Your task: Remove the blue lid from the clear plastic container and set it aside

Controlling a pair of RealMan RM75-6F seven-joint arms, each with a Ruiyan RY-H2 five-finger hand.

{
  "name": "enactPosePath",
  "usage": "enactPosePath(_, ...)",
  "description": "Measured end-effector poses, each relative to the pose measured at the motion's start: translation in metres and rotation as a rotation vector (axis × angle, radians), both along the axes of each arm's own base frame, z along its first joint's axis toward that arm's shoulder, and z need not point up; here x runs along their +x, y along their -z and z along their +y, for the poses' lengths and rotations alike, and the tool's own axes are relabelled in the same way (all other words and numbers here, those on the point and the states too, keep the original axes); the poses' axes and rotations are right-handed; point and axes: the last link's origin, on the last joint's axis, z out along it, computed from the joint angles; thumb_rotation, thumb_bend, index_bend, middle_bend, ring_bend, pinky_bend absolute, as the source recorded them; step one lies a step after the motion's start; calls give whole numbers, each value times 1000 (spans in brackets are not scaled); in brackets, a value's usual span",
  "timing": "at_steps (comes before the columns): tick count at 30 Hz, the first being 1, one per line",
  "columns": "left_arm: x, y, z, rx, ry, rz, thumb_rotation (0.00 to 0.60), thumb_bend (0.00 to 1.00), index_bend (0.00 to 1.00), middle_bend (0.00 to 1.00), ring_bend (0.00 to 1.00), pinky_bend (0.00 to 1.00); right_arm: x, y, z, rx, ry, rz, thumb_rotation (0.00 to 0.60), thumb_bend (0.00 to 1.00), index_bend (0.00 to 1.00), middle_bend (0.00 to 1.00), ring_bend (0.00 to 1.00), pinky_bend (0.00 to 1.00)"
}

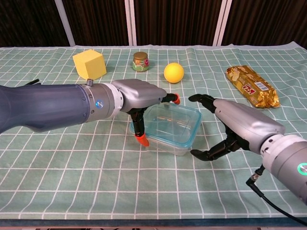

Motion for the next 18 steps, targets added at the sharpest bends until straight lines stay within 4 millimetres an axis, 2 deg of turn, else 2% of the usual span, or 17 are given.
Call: enactPosePath(18,-2,-1,2,-4,-8,-3,600,99,99,230,219,418,4,6,-3,-20,9,-26,600,340,0,0,0,0)
